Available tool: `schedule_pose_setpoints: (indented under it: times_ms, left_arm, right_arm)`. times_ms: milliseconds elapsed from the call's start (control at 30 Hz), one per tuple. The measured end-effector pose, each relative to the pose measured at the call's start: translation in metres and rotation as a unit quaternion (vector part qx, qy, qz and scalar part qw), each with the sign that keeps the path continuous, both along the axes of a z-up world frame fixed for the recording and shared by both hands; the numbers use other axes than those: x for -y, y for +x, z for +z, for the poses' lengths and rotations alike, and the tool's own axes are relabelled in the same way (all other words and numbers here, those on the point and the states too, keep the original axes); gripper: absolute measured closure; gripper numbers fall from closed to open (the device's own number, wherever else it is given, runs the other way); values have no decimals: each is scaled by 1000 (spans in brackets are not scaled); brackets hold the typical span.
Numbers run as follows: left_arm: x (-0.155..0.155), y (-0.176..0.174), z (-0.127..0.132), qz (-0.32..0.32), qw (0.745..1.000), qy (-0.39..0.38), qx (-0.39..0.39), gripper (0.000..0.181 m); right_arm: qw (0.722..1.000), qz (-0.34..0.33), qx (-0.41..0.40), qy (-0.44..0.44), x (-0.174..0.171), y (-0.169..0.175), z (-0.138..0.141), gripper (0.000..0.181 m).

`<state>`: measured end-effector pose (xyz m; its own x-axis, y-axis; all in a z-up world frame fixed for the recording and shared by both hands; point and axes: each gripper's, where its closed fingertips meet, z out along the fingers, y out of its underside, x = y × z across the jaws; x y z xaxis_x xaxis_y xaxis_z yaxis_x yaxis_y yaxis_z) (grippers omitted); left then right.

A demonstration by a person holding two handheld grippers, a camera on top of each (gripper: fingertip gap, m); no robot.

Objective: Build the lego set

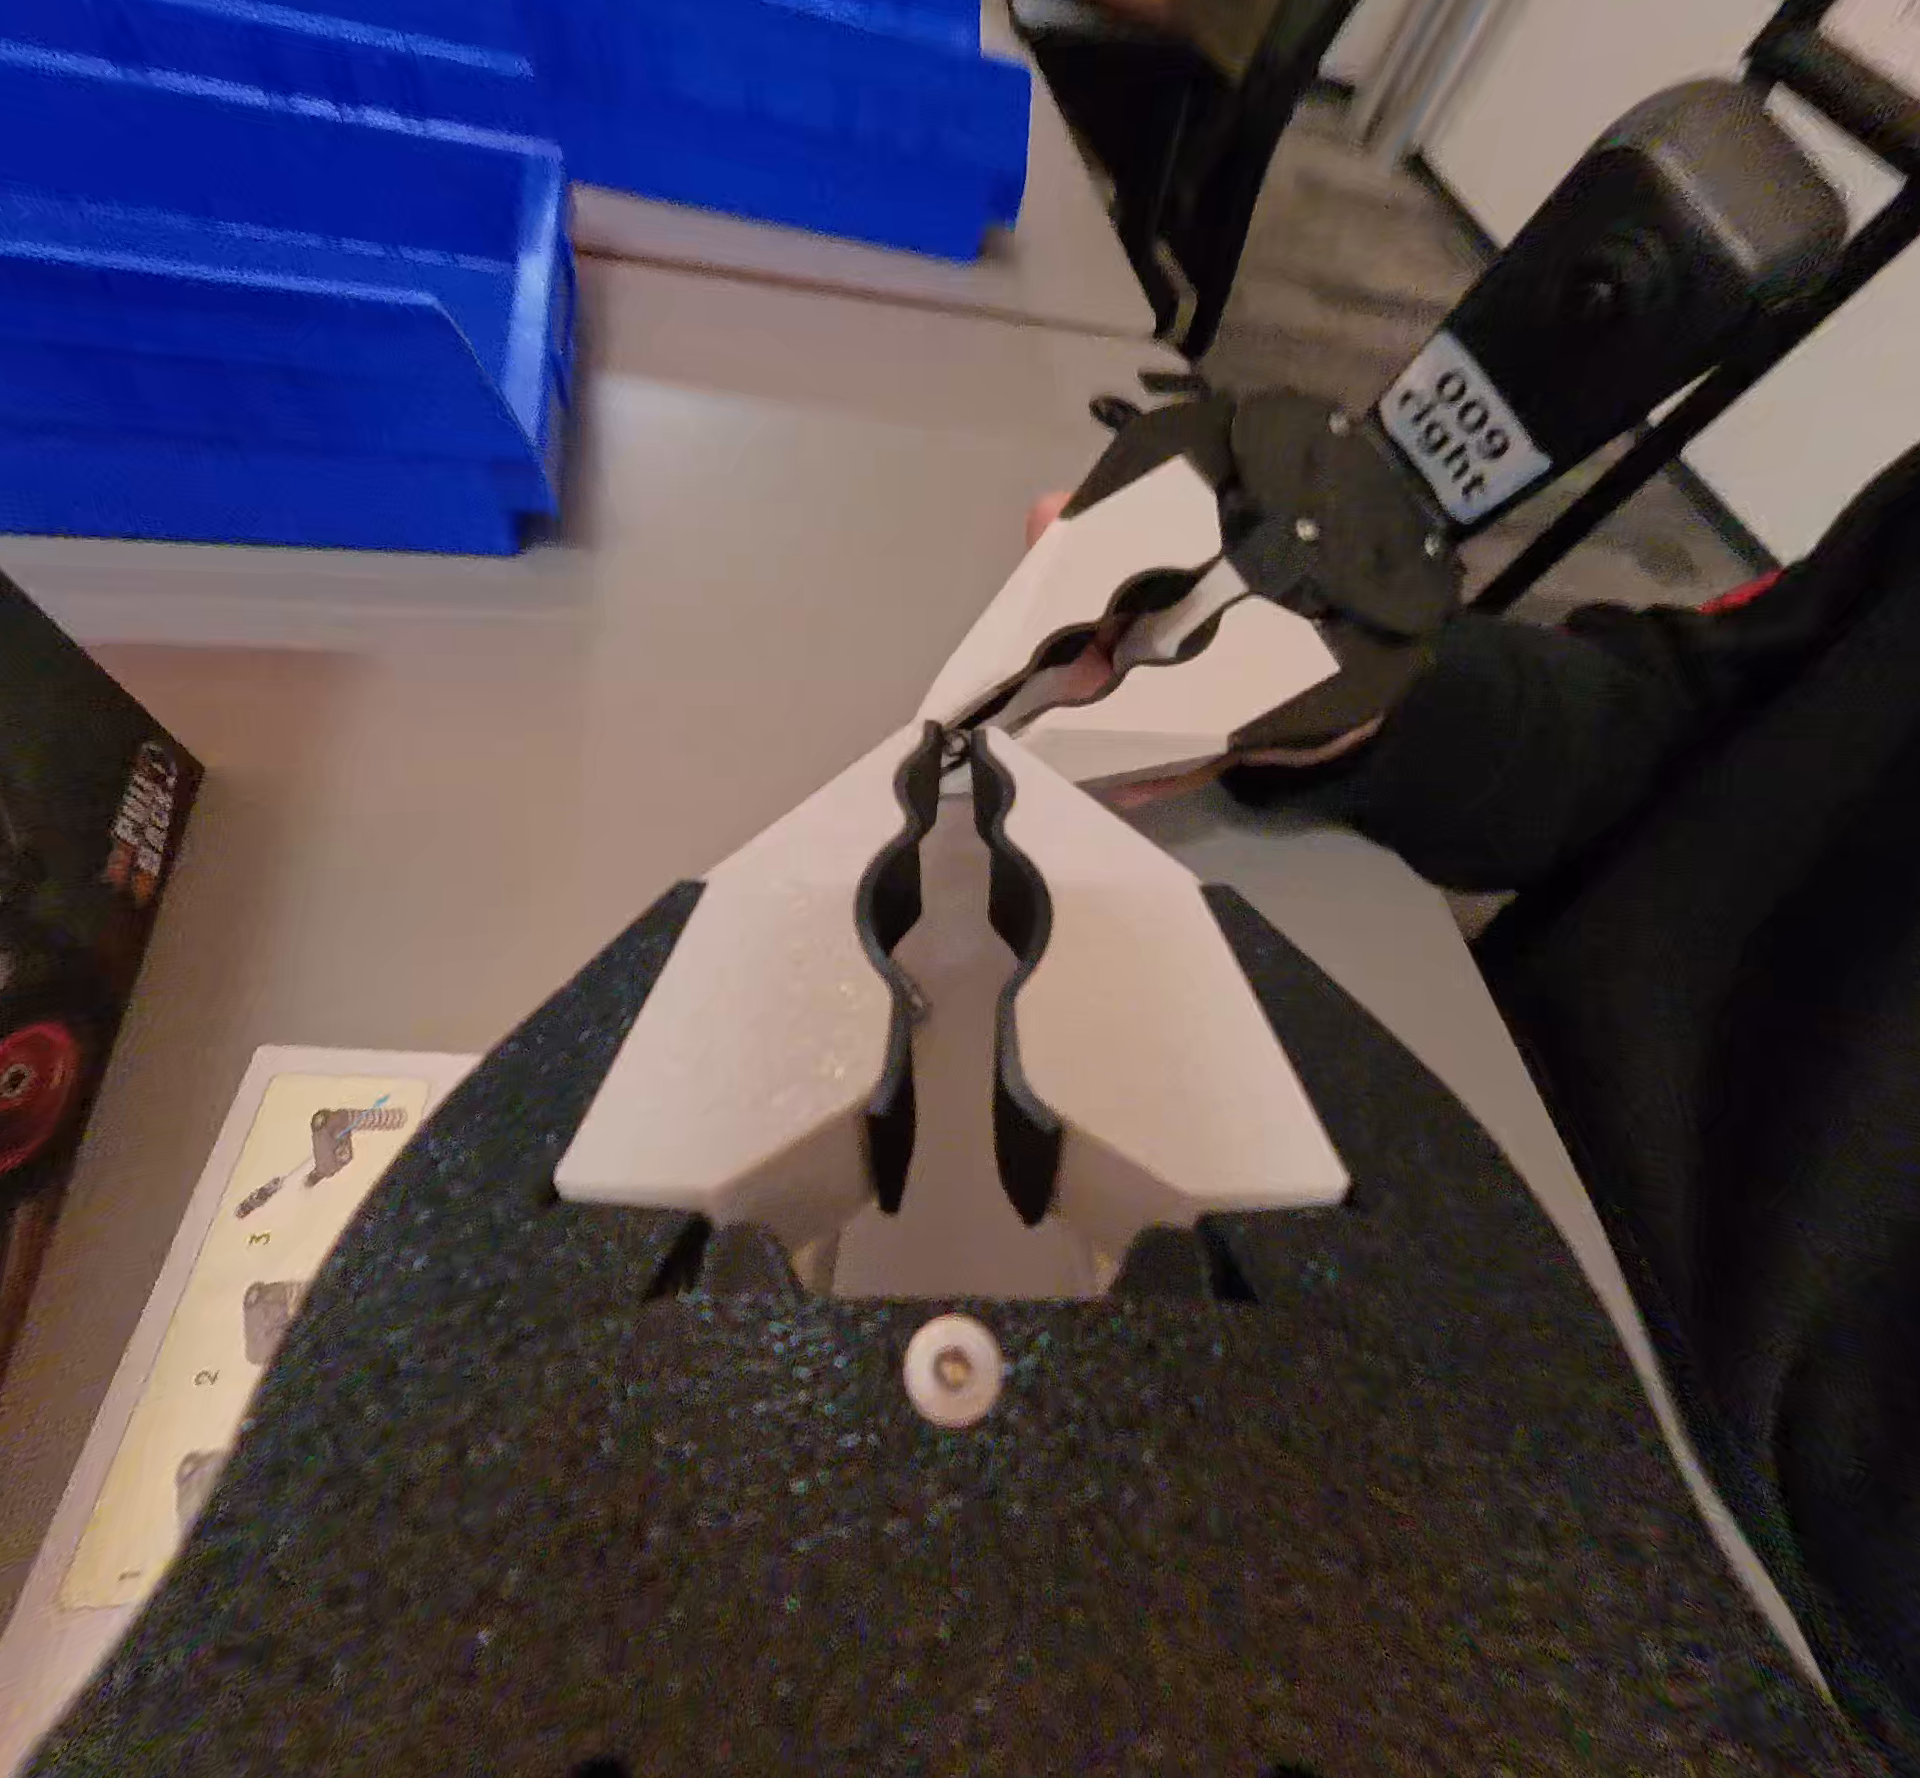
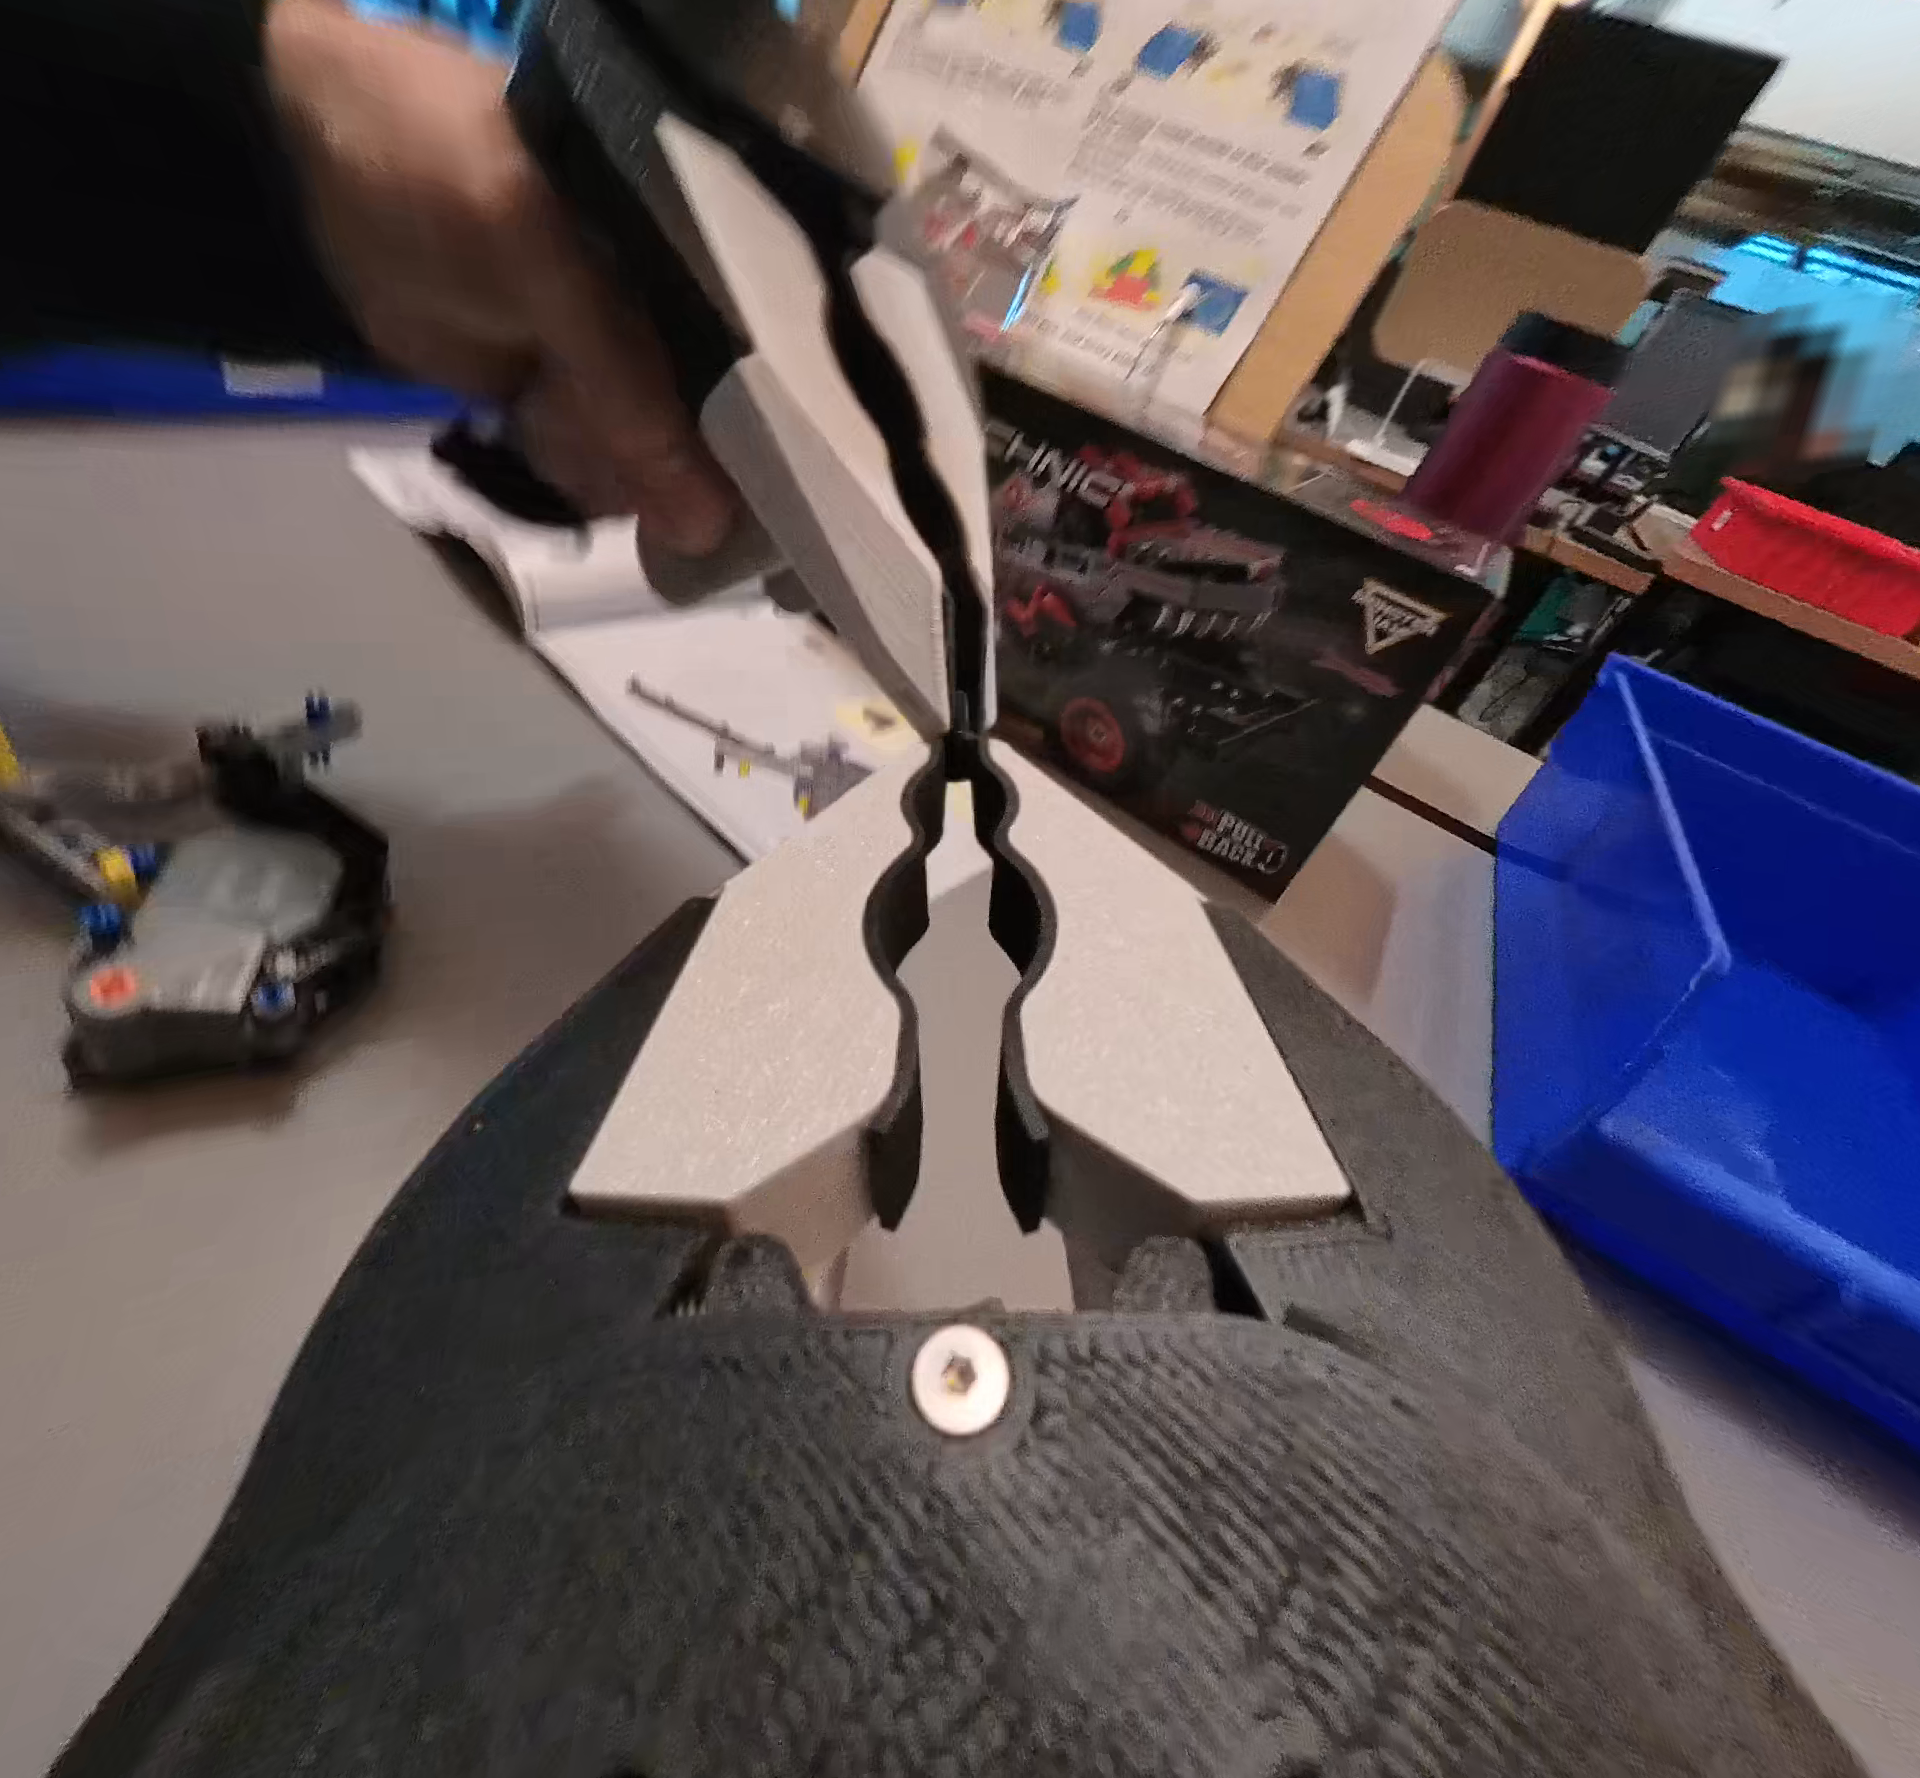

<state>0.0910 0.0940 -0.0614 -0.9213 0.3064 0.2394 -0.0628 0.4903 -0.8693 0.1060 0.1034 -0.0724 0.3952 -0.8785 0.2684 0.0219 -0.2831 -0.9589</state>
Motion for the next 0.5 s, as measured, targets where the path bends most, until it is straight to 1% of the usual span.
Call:
schedule_pose_setpoints:
  times_ms: [33,67,133,233,333,400,500]
  left_arm:
    - [-1,1,1,6,1000,-13,3,178]
    - [-3,2,0,9,1000,-19,18,178]
    - [-6,2,1,11,998,-46,48,177]
    - [-11,1,8,7,994,-87,58,177]
    - [-14,1,9,4,993,-96,69,178]
    - [-15,-1,10,-2,993,-96,70,174]
    - [-15,0,10,-1,993,-95,73,176]
  right_arm:
    - [999,-8,13,33,0,1,7,179]
    - [998,-13,20,53,0,2,10,179]
    - [998,-15,20,53,-3,3,8,178]
    - [997,-7,33,70,-8,2,14,178]
    - [996,7,39,86,-12,1,17,179]
    - [995,8,40,86,-13,1,17,179]
    - [995,13,41,93,-14,0,18,179]
